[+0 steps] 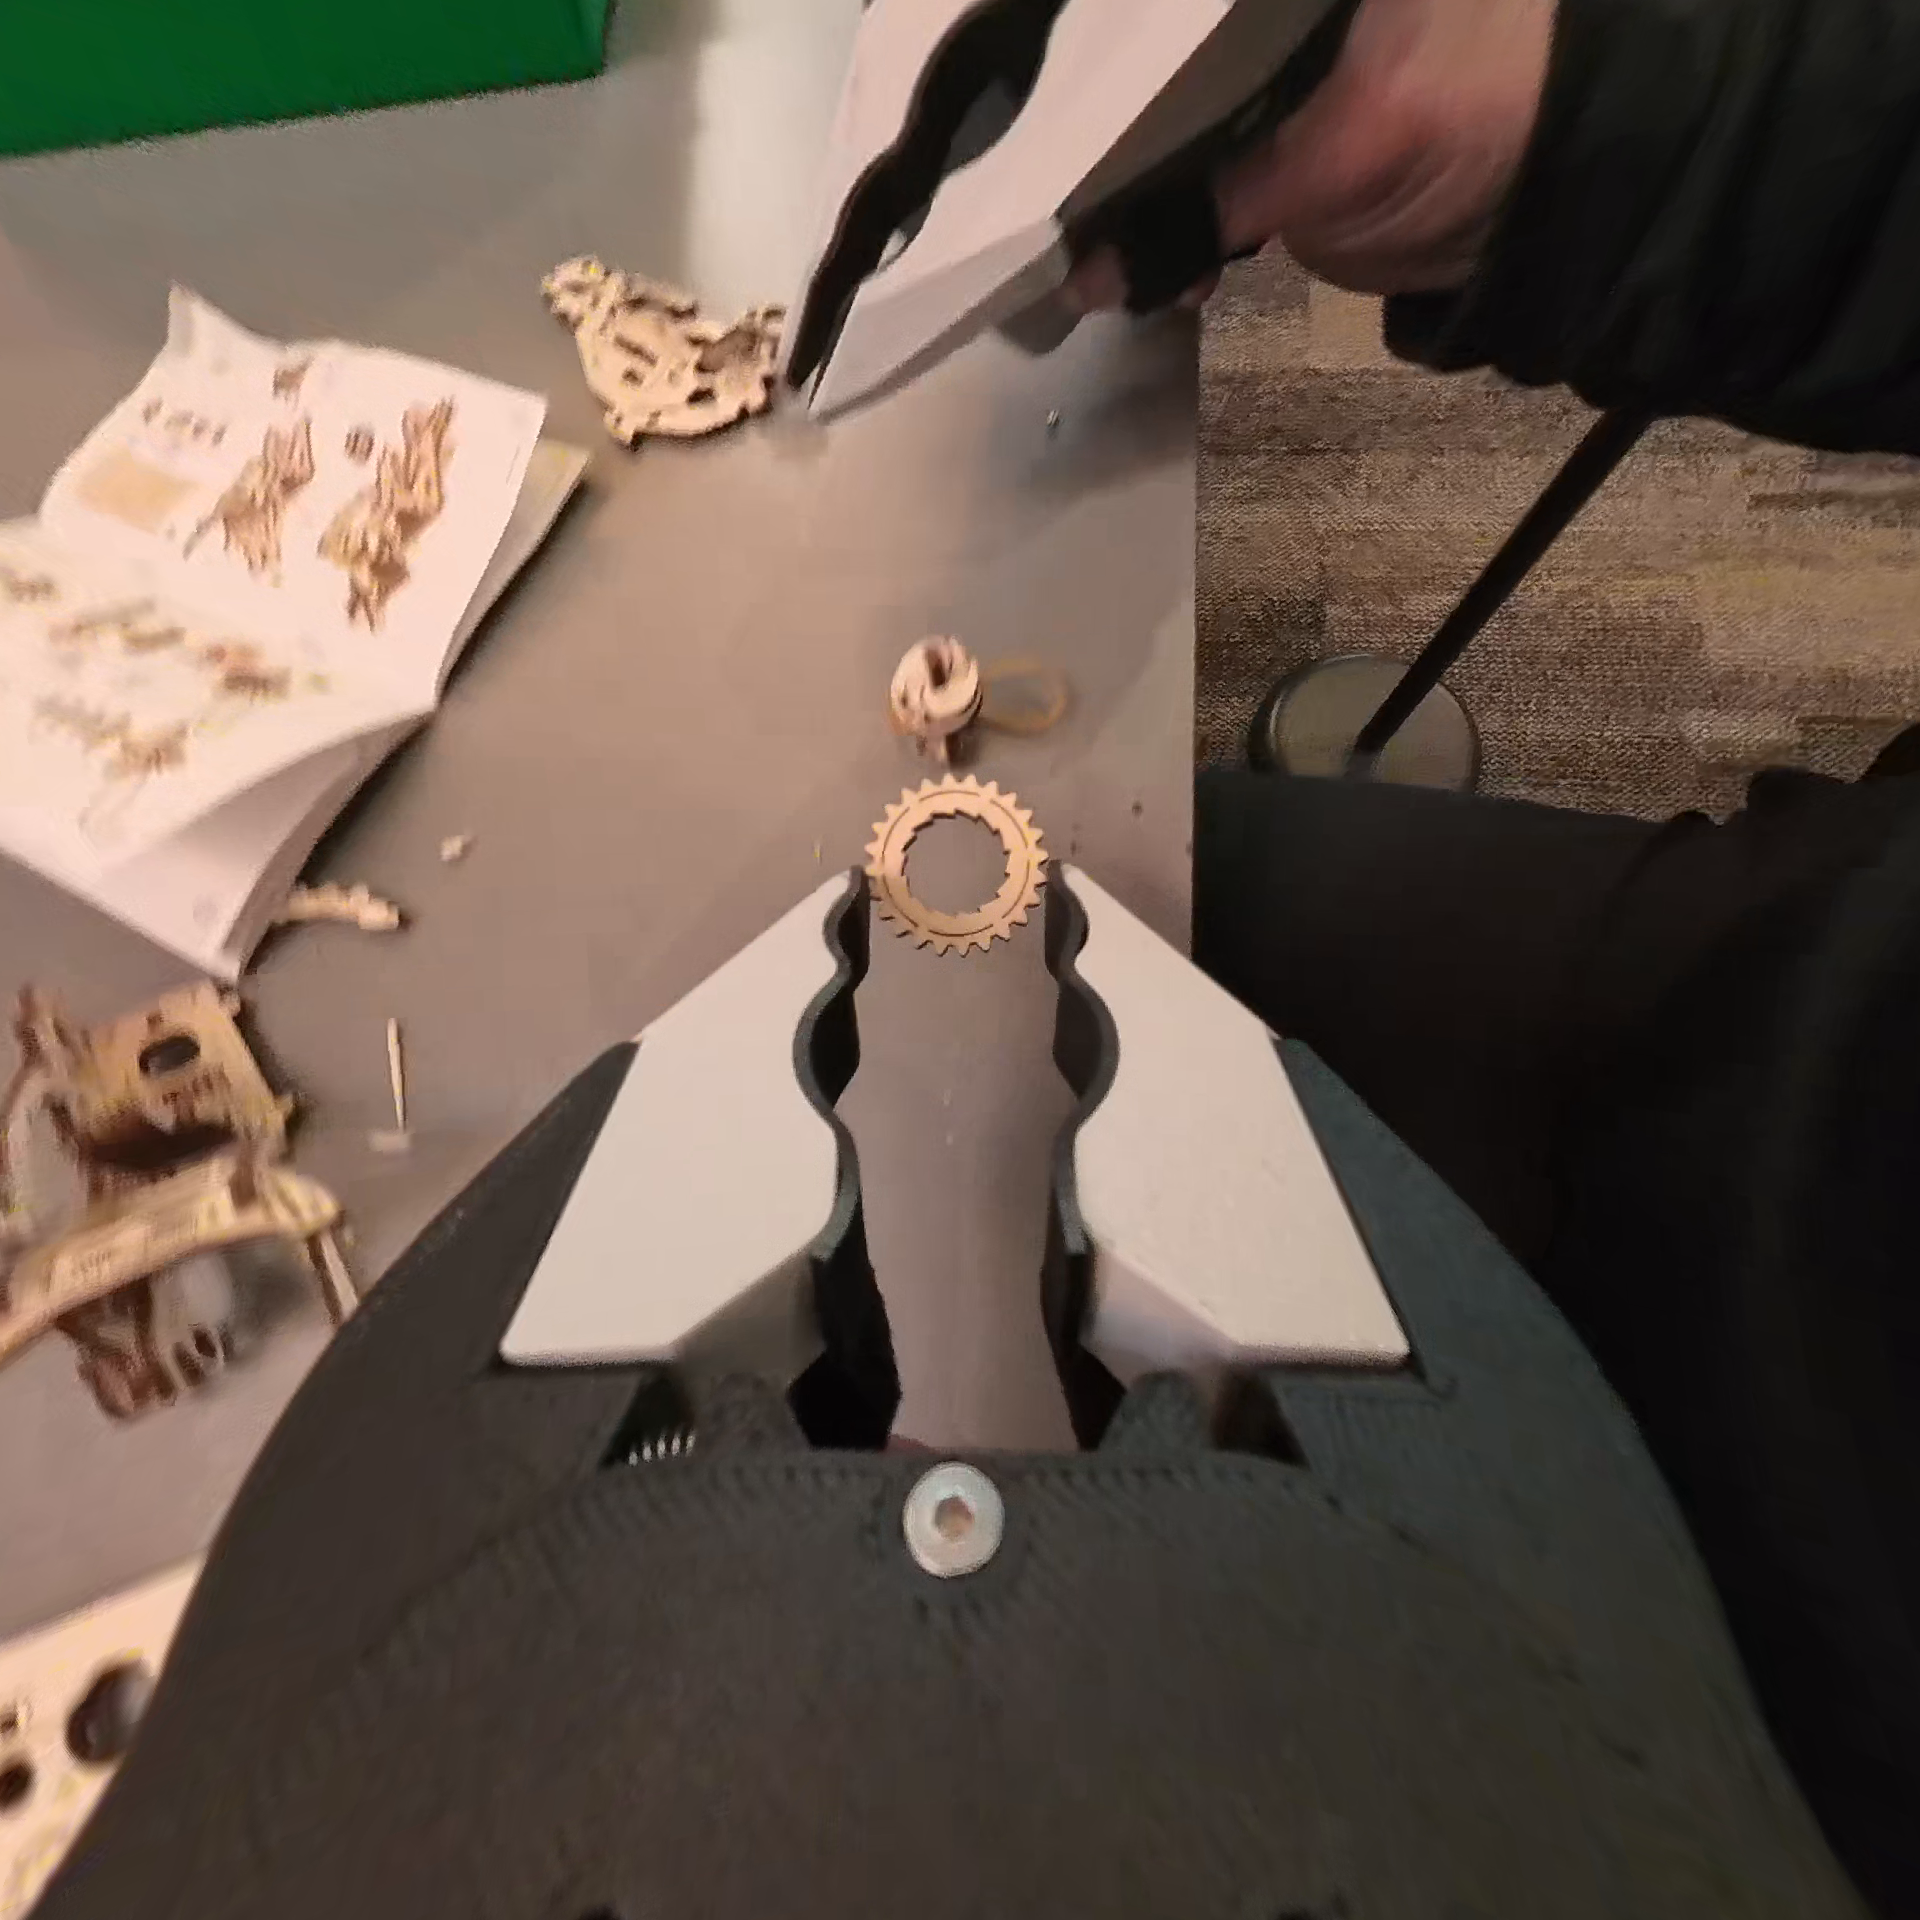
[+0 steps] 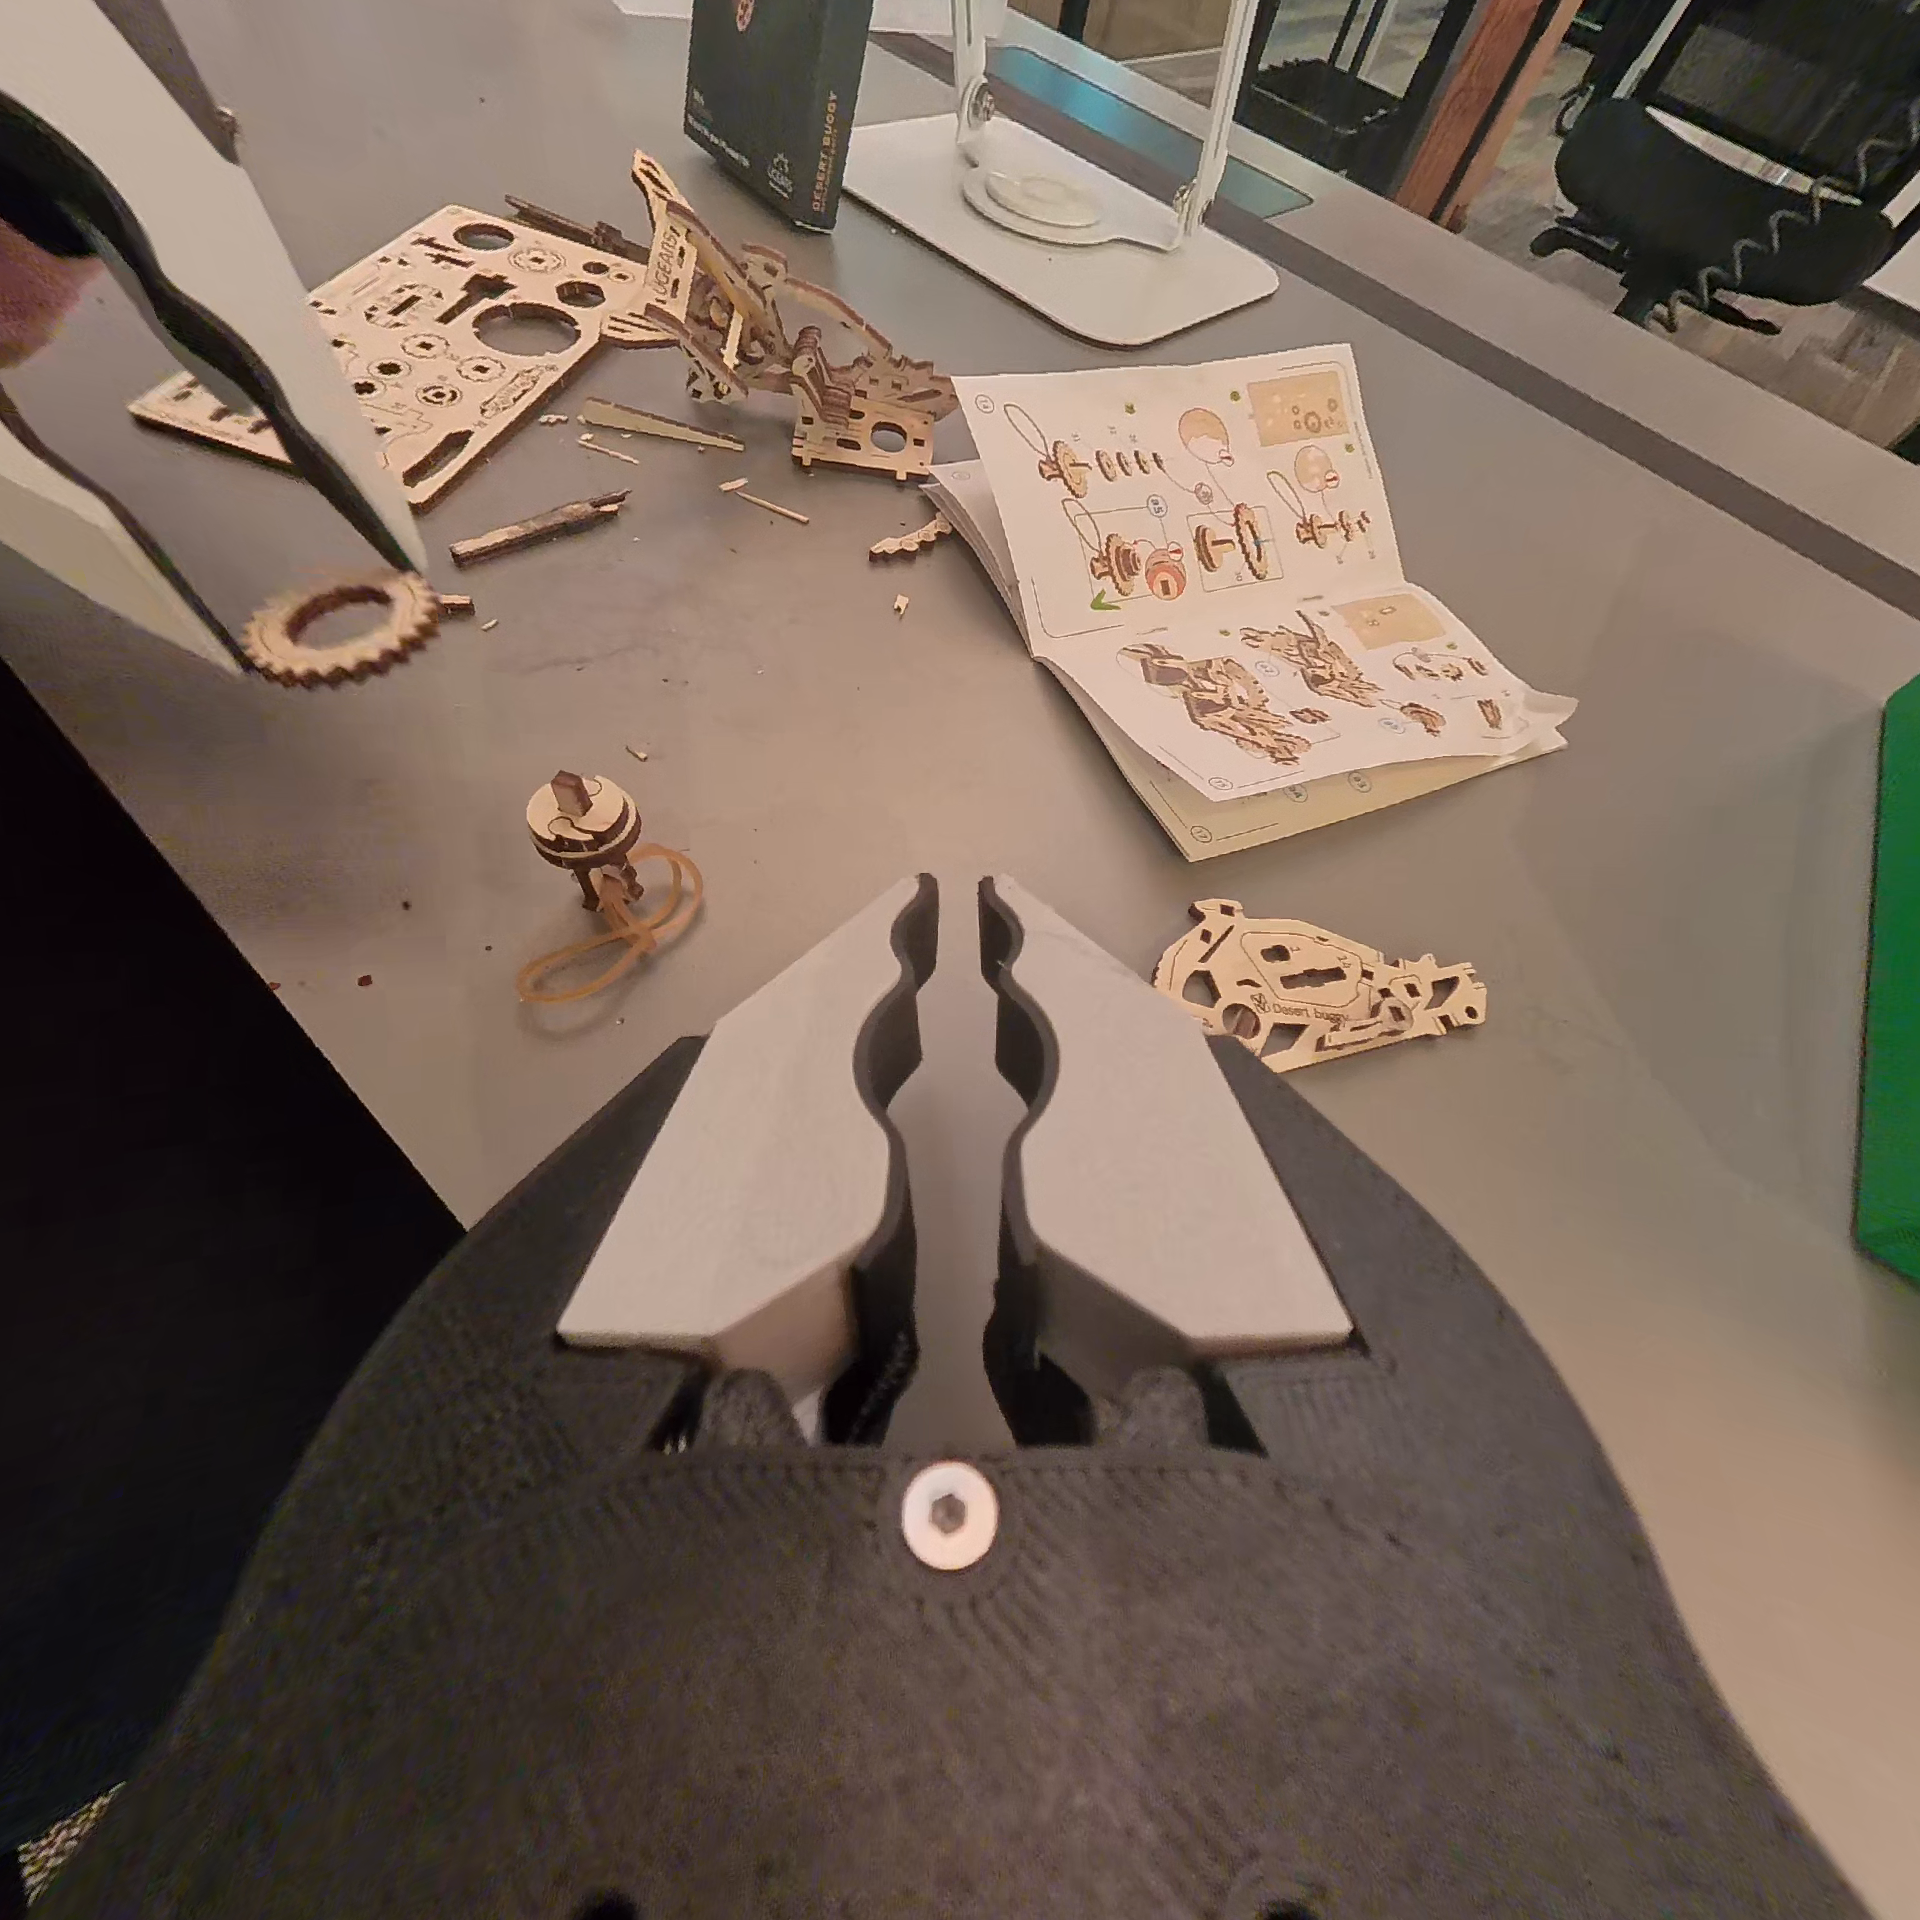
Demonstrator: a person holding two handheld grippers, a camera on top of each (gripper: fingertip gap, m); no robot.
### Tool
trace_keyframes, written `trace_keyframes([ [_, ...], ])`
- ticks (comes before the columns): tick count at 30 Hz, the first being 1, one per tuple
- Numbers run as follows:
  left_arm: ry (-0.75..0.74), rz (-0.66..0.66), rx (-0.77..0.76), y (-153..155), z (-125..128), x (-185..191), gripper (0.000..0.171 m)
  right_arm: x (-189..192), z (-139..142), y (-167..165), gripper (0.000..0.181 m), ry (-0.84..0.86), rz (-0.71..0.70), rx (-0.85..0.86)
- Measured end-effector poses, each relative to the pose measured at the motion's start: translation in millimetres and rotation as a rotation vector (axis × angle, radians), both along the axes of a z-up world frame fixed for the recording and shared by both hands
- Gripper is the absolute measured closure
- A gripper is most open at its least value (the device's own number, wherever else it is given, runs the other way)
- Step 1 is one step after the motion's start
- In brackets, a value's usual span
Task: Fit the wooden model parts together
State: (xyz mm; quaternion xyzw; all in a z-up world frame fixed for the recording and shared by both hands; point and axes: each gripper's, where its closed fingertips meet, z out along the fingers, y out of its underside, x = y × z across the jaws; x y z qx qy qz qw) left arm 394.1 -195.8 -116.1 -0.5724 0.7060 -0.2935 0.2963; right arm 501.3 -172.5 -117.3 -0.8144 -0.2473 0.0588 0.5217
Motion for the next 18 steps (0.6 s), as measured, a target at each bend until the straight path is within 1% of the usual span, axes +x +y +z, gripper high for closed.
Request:
trace_keyframes([
  [3, -0.012, -0.061, 0.012, -9.4, 5.3, 22.6, 0.140, -0.2, -0.6, 0.1, 0.177, 0.001, 0.002, -0.005],
  [6, -0.007, -0.079, 0.033, -10.0, 6.0, 36.0, 0.140, -0.3, -1.3, 0.2, 0.177, -0.005, 0.003, -0.008],
  [13, 0.038, -0.066, 0.041, -3.2, -0.8, 44.3, 0.140, -0.9, -2.6, -0.1, 0.177, -0.009, 0.007, -0.014],
  [18, 0.056, -0.089, 0.033, -4.6, -4.2, 47.5, 0.140, -1.0, -2.6, -0.2, 0.178, -0.013, 0.008, -0.012],
])
